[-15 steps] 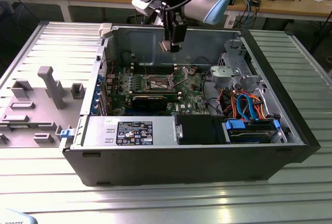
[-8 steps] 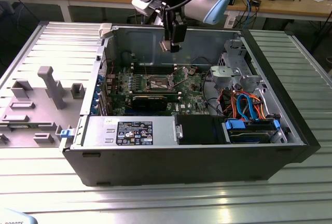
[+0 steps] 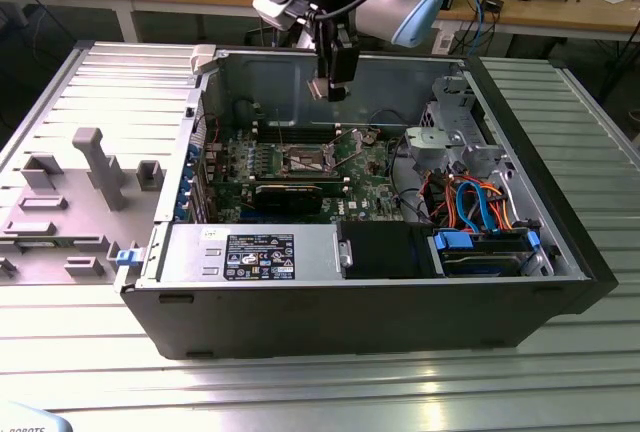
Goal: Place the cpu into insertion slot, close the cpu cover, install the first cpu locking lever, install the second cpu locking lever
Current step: 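Place the cpu into insertion slot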
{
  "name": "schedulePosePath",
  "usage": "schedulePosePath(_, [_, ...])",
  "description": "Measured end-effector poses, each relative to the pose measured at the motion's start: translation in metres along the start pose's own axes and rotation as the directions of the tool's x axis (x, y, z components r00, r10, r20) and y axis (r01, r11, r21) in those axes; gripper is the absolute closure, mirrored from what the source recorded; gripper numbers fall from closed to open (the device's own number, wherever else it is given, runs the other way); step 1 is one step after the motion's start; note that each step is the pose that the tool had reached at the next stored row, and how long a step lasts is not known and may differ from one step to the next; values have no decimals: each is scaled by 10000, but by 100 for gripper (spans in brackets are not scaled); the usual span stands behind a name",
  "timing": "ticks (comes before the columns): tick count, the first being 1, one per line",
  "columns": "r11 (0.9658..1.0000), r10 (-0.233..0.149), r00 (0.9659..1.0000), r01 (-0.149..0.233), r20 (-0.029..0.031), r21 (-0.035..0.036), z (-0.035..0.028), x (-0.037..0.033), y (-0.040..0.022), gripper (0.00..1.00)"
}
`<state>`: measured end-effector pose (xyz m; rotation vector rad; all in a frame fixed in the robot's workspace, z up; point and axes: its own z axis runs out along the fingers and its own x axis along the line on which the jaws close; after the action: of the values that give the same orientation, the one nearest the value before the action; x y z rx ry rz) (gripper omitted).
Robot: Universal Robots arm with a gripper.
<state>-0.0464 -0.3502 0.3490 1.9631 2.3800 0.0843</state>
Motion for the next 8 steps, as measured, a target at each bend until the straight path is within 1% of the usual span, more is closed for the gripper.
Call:
schedulePosePath(3, [9999, 167, 9999, -167, 14, 3, 13, 1, -4, 46])
schedulePosePath(4, [9995, 325, 9995, -325, 25, 3, 26, 1, -6, 46])
schedulePosePath(8, [9975, 710, 9975, -710, 55, 4, 50, 2, -9, 46])
